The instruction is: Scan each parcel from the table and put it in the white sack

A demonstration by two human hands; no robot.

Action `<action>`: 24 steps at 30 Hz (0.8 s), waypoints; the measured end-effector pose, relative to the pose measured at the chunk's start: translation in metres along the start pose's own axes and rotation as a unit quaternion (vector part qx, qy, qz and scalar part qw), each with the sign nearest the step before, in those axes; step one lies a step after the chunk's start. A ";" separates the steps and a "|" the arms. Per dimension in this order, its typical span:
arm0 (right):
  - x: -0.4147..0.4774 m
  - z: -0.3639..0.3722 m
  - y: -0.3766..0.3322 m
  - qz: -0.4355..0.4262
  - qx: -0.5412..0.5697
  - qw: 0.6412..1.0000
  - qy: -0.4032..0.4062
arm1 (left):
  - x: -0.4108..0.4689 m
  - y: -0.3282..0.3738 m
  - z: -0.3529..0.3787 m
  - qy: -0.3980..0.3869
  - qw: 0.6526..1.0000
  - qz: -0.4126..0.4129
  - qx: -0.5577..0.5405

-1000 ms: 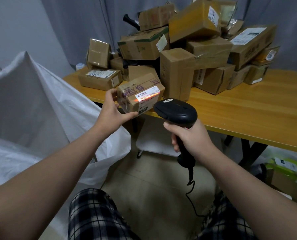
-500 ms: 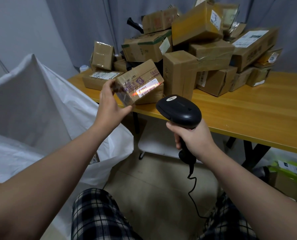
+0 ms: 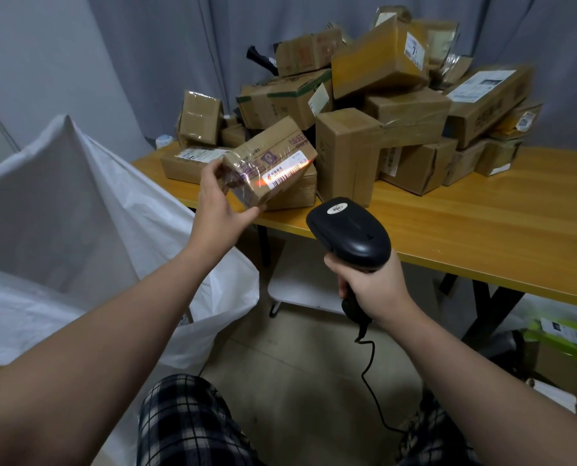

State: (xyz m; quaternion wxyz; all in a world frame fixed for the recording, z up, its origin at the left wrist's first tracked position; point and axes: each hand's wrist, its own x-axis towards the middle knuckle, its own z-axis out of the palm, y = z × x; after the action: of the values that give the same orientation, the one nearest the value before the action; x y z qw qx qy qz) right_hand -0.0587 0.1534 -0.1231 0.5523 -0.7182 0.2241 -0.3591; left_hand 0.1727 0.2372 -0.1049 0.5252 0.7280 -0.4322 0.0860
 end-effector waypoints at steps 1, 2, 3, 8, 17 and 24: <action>-0.001 0.001 0.002 0.003 0.006 1.000 0.003 | -0.001 0.001 0.001 -0.003 1.000 -0.007 -0.011; -0.002 0.002 0.005 0.006 0.010 1.000 0.005 | -0.002 0.002 0.002 -0.007 1.000 -0.013 -0.024; -0.003 0.002 0.006 0.006 0.013 1.000 0.006 | -0.003 0.003 0.002 -0.010 0.999 -0.019 -0.038; -0.005 0.000 0.010 -0.003 0.012 1.000 0.007 | -0.005 0.008 0.002 -0.020 0.996 -0.044 -0.072; 0.000 -0.005 0.001 -0.041 -0.003 0.999 0.000 | -0.006 0.008 0.000 -0.036 0.994 -0.058 -0.085; -0.008 -0.006 -0.002 -0.017 -0.008 1.000 -0.020 | -0.003 -0.001 -0.009 -0.008 0.997 -0.033 -0.063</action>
State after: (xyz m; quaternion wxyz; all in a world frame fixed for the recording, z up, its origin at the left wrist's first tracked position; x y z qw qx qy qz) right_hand -0.0682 0.1559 -0.1221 0.5450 -0.7331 0.2039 -0.3522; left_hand 0.1746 0.2460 -0.1033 0.5691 0.7083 -0.4162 0.0359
